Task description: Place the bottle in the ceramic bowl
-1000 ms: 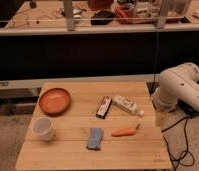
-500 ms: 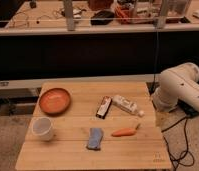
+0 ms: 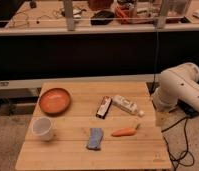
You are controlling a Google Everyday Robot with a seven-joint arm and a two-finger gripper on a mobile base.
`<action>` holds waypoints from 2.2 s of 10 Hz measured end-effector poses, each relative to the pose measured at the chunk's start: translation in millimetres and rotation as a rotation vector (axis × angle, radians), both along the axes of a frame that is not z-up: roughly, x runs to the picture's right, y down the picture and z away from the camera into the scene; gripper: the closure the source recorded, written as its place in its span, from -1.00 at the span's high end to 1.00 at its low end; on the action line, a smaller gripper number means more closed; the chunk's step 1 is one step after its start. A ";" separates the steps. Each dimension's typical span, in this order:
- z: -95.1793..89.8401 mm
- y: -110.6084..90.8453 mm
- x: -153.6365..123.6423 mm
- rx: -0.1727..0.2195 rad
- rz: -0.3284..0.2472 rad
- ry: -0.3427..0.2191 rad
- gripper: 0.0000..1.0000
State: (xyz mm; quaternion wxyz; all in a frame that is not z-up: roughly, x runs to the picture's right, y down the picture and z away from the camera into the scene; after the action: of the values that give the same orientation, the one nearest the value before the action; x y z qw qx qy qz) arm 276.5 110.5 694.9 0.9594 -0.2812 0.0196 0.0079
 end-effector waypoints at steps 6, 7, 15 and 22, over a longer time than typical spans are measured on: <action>18.2 -3.1 -16.2 0.014 -0.058 -0.027 0.60; 25.0 -2.4 -17.8 0.023 -0.079 -0.041 0.60; 56.0 4.3 -26.0 0.052 -0.148 -0.106 0.60; 82.6 11.8 -25.2 0.073 -0.167 -0.145 0.60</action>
State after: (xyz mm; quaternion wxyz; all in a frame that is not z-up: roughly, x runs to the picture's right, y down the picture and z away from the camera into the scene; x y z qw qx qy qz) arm 251.3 122.3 777.5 0.9653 -0.2432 -0.0268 -0.0916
